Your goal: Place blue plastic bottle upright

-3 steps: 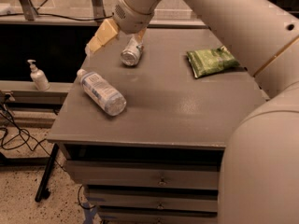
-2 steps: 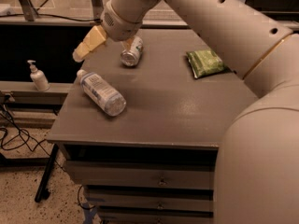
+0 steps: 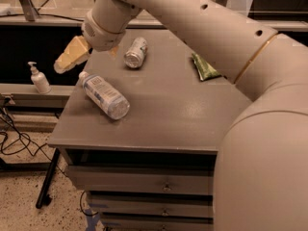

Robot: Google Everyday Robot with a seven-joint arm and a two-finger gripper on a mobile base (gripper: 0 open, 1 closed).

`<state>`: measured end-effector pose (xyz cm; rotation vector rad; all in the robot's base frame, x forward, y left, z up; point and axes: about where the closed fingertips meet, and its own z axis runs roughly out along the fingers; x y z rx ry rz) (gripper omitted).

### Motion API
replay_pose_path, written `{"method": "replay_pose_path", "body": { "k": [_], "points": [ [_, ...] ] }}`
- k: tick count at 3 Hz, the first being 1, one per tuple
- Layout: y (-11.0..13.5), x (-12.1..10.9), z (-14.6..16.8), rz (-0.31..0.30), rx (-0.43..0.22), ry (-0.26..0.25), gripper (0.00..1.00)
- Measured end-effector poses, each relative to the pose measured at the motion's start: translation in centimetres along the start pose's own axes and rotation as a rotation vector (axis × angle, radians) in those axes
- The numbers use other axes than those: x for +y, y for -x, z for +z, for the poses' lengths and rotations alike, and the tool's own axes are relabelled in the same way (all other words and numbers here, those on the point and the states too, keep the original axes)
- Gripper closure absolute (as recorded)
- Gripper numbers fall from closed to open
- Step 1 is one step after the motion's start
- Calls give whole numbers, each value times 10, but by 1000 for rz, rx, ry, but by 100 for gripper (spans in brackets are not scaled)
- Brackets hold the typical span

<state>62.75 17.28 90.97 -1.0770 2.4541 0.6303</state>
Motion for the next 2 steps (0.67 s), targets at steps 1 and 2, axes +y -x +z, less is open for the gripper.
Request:
{"method": "replay_pose_path", "body": {
  "k": [1,2],
  "points": [
    [-3,4,22,-30,31,-40,0],
    [-13,-2,38,-43,65,-81,0]
  ]
}}
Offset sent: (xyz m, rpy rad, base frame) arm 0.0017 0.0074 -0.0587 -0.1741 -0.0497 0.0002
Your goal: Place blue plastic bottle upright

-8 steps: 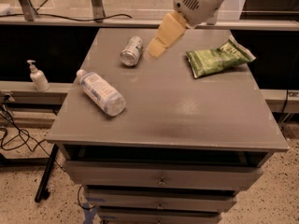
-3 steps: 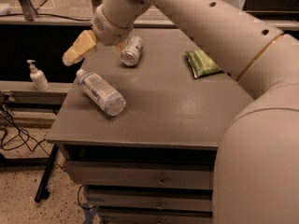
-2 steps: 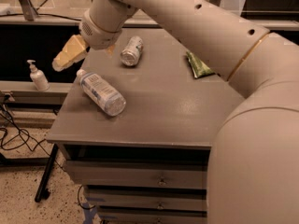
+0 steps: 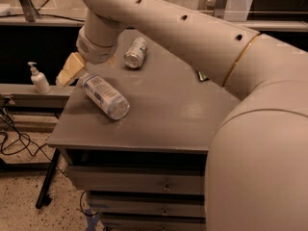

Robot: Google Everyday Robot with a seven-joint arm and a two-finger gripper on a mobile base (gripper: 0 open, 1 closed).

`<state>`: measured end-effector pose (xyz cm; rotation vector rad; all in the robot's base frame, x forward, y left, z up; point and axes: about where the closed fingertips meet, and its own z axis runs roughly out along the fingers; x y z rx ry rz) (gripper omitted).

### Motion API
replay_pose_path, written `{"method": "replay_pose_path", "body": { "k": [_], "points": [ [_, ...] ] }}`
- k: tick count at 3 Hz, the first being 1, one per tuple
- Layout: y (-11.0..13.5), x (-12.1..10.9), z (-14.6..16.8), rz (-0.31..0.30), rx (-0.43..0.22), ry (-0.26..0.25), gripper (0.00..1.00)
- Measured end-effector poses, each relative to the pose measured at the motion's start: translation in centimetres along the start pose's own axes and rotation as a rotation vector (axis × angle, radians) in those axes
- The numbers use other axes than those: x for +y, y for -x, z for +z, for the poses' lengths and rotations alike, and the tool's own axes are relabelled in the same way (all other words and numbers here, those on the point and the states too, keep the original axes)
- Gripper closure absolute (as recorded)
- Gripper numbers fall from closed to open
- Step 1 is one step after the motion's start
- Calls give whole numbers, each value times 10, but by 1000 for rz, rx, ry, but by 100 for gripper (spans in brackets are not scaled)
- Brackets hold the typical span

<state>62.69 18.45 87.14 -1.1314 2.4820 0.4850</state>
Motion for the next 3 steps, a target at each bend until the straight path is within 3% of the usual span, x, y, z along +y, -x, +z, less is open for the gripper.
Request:
{"method": "replay_pose_path", "body": {
  "k": [1,2,3],
  "points": [
    [-14,-1,19,-10,47,-18,0],
    [-32,-1,31,-9,88,-29,11],
    [-41,-3,35,-9,108,-45,30]
  ]
}}
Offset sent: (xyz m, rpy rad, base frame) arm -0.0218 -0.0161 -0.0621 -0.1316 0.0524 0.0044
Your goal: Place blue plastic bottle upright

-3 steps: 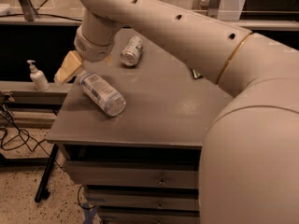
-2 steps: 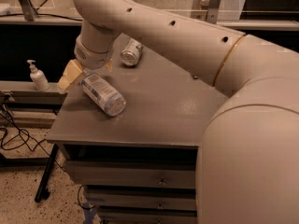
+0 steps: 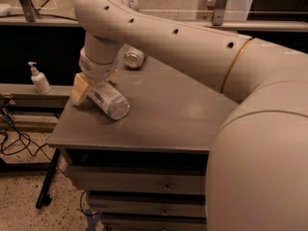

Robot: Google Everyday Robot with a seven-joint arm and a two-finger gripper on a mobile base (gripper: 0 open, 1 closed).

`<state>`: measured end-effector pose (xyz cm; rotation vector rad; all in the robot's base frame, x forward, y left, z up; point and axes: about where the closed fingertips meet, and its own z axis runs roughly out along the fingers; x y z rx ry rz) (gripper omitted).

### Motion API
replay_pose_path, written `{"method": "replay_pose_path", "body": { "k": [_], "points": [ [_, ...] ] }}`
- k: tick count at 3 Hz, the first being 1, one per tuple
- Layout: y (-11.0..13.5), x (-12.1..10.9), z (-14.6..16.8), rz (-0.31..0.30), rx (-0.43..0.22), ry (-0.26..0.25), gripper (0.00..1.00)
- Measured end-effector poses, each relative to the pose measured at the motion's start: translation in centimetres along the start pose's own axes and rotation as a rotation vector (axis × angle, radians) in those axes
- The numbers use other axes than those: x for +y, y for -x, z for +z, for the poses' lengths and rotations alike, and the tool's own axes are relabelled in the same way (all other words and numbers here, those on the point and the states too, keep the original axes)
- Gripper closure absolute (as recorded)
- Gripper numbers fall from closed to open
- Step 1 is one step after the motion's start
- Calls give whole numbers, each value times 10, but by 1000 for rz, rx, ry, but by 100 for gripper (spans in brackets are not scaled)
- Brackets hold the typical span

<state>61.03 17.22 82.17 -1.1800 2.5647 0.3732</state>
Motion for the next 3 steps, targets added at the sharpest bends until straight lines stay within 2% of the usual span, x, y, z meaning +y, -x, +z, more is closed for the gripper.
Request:
{"method": "replay_pose_path", "body": {
  "k": [3],
  "points": [
    [3,0,-8,-2,2,-5,98]
  ]
}}
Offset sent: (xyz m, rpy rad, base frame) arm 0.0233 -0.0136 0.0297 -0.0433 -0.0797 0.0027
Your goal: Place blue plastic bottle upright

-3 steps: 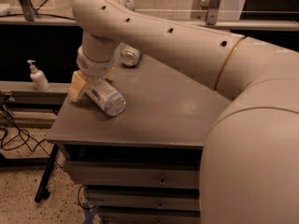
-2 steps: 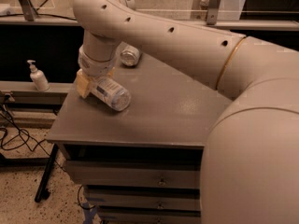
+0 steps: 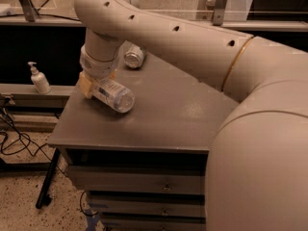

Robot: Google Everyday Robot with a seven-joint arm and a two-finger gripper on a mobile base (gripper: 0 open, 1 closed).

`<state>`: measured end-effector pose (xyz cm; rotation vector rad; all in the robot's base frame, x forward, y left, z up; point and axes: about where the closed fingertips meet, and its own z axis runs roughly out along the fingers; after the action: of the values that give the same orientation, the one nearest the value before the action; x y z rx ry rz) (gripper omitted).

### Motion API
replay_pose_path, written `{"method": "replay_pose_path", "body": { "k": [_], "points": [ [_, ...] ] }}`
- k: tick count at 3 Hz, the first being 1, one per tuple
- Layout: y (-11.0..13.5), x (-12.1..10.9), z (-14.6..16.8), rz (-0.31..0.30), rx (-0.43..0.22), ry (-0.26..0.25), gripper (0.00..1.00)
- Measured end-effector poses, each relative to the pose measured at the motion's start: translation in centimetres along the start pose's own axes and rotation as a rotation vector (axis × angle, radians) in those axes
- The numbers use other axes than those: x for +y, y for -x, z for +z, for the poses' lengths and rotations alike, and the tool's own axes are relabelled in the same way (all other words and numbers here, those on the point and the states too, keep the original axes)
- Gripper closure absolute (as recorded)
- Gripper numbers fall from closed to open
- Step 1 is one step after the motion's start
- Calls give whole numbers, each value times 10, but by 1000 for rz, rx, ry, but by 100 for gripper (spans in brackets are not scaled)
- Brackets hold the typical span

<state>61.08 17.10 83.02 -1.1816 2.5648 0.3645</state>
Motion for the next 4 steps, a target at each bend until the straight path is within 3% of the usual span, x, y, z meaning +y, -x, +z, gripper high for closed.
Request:
{"method": "replay_pose_path", "body": {
  "k": [1,3,4],
  "points": [
    [17,-17,-33,-4,-124,-28,100],
    [42,-55,-129,10,-525,-60,100],
    [40,-60,-149,41,-690,-13,100]
  ]
}}
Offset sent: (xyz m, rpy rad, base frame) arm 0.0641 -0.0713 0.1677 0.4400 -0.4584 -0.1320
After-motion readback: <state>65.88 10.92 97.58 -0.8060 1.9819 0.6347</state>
